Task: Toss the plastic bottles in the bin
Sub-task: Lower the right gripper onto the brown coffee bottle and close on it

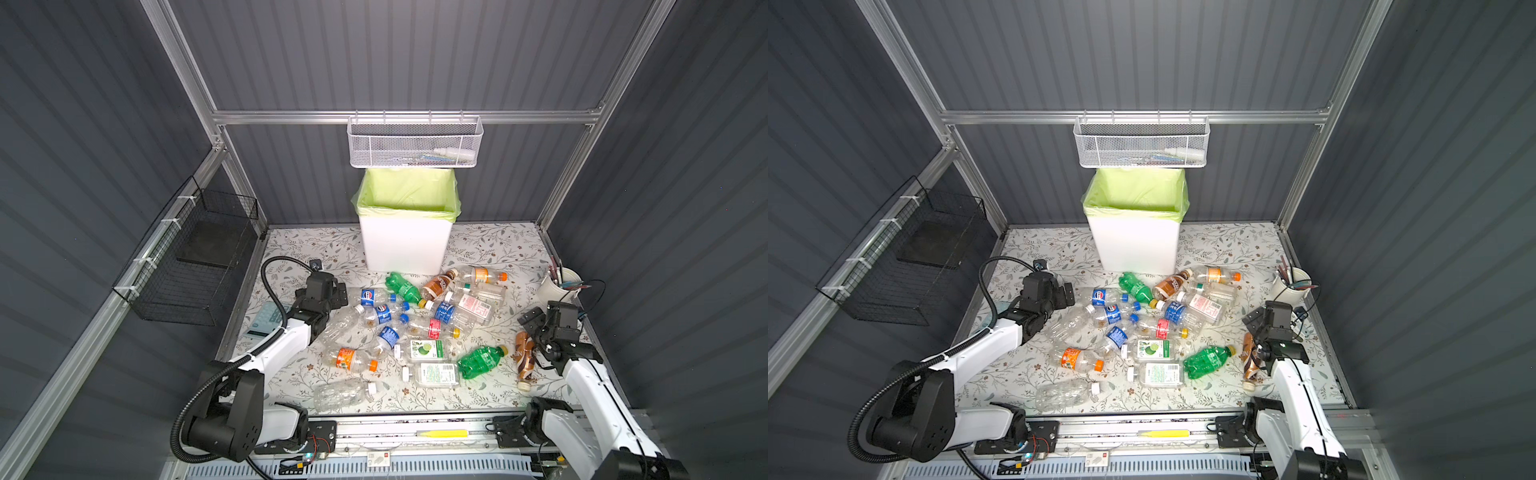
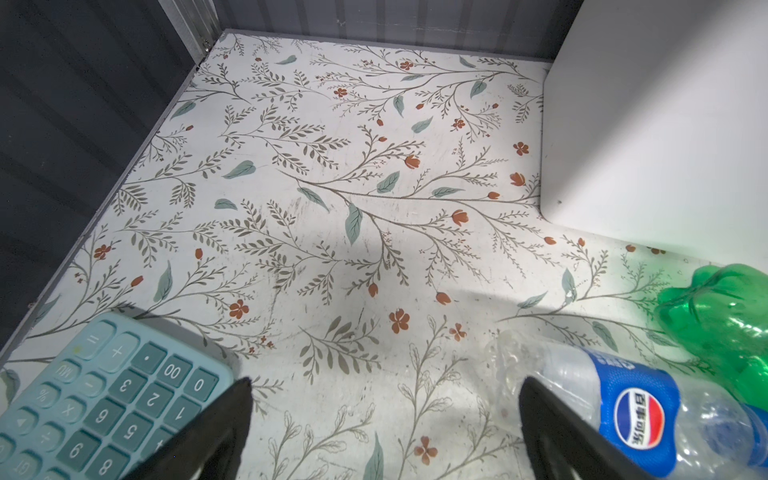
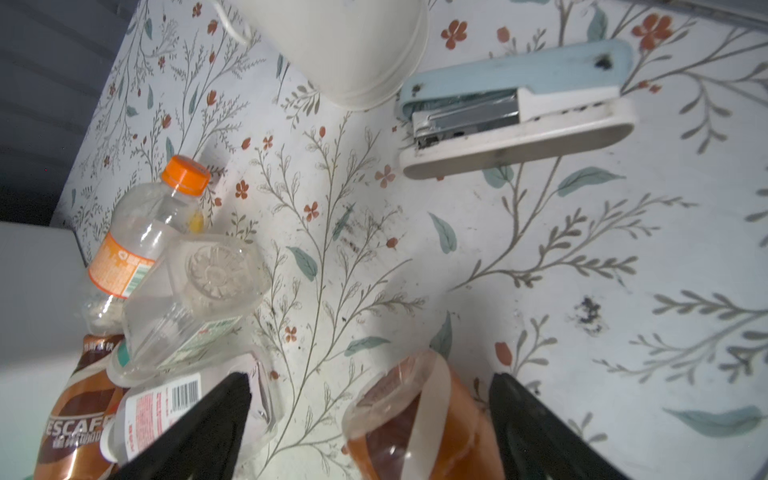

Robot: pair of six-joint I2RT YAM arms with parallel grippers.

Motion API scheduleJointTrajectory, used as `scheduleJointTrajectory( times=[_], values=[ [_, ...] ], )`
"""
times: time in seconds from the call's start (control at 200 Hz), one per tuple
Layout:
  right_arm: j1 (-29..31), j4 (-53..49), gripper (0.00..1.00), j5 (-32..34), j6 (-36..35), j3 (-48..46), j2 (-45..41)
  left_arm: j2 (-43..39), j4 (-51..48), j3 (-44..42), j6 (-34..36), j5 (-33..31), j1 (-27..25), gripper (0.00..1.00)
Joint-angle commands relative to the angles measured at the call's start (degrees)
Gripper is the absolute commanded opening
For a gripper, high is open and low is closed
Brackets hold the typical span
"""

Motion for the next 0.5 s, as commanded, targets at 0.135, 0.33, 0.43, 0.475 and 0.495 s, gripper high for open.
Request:
scheduleJointTrajectory(
  times=[0.135,0.33,0.43,0.475,0.495],
  values=[
    [5.65,-6.9,0.94,2.88,2.58,-3.35,0.49,-1.29,-1.15,-0.04,-0.94,0.51,-0.22,1.0],
    [7.04,-7.33,0.92,3.96,3.25,-2.75,2.91,-1.57,-1.48,-0.31,-0.96,0.43,-0.22,1.0],
    [7.86,-8.7,0.9,4.04,2.67,-1.62,4.76,-1.7,-1.57,-0.42,-1.19,0.29,-0.22,1.0],
    [8.1,-8.22,0.89,3.47,2.59,-1.86,5.1,-1.83,-1.49,-0.53,-1.28,0.19,-0.22,1.0],
    [8.19,-8.03,0.89,3.15,2.59,-1.97,5.27,-1.93,-1.5,-0.59,-1.3,0.2,-0.17,1.0]
  ],
)
